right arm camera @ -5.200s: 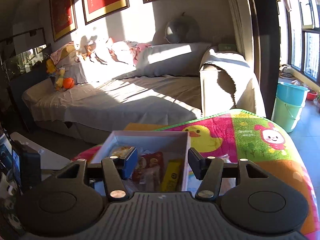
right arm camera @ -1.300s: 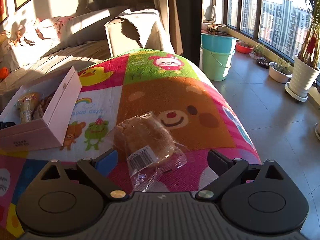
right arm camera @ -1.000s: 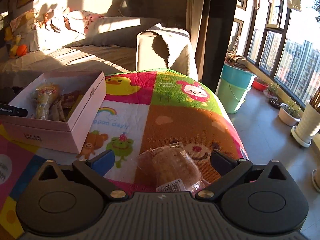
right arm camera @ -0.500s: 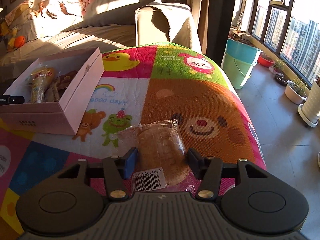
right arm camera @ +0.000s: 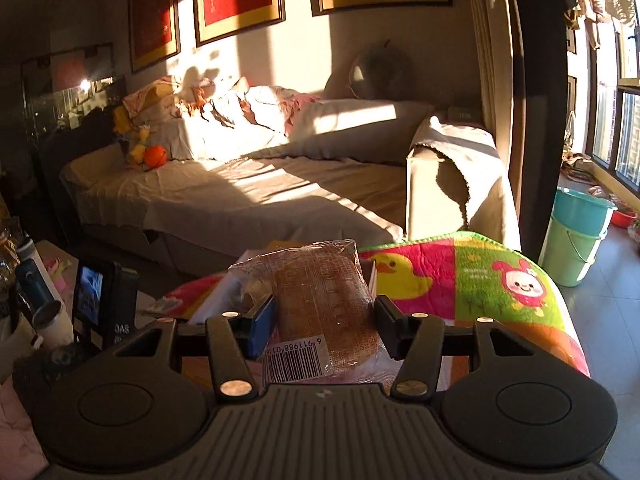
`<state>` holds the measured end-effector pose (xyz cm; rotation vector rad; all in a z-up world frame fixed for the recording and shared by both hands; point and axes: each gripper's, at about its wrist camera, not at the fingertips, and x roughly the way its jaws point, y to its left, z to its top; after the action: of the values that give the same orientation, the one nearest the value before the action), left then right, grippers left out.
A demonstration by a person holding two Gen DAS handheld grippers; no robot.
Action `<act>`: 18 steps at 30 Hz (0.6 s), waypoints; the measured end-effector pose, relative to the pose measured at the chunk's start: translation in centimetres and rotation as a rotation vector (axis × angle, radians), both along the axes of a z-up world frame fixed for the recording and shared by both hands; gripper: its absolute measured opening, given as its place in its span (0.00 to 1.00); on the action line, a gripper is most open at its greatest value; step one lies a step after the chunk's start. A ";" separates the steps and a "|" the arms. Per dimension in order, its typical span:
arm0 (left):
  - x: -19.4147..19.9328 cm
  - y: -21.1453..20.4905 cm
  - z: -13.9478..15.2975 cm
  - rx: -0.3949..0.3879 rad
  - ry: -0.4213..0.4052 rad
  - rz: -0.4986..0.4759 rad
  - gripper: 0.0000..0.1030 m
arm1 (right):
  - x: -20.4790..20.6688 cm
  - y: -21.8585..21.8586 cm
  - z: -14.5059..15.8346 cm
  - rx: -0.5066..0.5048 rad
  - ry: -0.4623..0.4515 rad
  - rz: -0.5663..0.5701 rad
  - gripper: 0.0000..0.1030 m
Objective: Organize objects
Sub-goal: 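Grasp the brown bread packet with the right tool, then carry the bread packet into the pink box and open the right tool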
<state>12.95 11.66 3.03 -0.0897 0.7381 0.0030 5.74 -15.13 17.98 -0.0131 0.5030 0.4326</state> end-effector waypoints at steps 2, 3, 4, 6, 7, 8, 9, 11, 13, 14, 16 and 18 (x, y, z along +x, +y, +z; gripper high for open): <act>0.0 0.0 0.0 0.001 0.001 -0.001 0.14 | 1.7 1.3 0.9 0.029 -0.033 -0.003 0.52; 0.0 0.0 0.0 0.002 0.001 -0.001 0.14 | 2.6 1.8 1.1 0.040 -0.033 -0.002 0.52; 0.0 0.0 0.0 0.003 0.002 -0.002 0.14 | 3.5 2.3 1.1 0.051 -0.028 -0.004 0.52; 0.0 0.1 0.1 0.002 0.003 -0.002 0.14 | 5.3 3.4 0.7 0.052 -0.021 -0.024 0.52; 0.0 0.1 0.1 0.001 0.003 -0.003 0.14 | 6.3 4.0 0.2 0.046 -0.014 -0.046 0.52; 0.0 0.1 0.1 0.001 0.003 -0.004 0.14 | 7.0 4.4 -0.1 0.043 -0.009 -0.061 0.52; 0.0 0.1 0.1 0.001 0.003 -0.004 0.14 | 7.7 4.7 -0.6 0.042 -0.003 -0.077 0.52; 0.0 0.1 0.1 0.001 0.003 -0.004 0.14 | 8.8 5.2 -1.5 0.036 0.008 -0.099 0.52; 0.0 0.1 0.1 0.001 0.003 -0.004 0.14 | 9.6 5.4 -2.2 0.033 0.026 -0.103 0.52; 0.0 0.1 0.1 0.001 0.003 -0.004 0.14 | 9.9 5.6 -2.5 0.030 0.031 -0.100 0.52; 0.1 0.1 0.1 0.001 0.003 -0.004 0.14 | 10.3 5.8 -3.1 0.020 0.041 -0.079 0.53; 0.1 0.1 0.1 0.001 0.003 -0.005 0.14 | 10.6 5.8 -3.6 0.009 0.051 -0.076 0.59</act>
<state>13.01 11.80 3.13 -0.0874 0.7409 -0.0012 16.29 -9.34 14.42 0.0254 0.5502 0.3613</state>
